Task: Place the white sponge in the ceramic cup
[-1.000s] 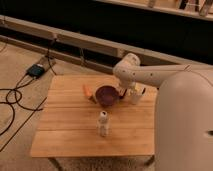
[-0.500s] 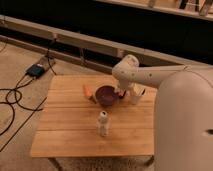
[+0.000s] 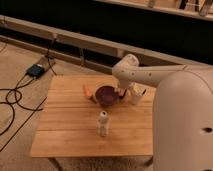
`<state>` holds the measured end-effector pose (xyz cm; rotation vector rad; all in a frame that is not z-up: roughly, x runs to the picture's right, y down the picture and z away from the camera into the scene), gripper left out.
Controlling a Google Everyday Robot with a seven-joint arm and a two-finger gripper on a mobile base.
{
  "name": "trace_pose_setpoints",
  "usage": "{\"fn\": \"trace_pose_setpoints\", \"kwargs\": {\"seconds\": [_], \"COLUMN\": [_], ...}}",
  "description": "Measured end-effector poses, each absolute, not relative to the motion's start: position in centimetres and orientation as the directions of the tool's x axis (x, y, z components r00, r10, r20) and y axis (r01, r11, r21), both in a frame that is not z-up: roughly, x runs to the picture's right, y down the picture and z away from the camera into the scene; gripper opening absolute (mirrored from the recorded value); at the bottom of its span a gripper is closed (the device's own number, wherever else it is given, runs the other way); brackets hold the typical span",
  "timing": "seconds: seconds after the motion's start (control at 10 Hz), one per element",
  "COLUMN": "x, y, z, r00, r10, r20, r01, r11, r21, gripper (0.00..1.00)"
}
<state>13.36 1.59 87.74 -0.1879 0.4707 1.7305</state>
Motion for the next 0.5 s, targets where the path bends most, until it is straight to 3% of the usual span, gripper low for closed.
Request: {"fn": "trace_pose_setpoints", "kwargs": {"seconds": [0.5], "x": [13.47], "y": [1.09], "z": [88.62], "r00": [-0.211], "r10": [0.903], "r20": [-0.373], "r01": [-0.97], "r11": [-0.144], "r21": [0.198], "gripper": [0.76]}}
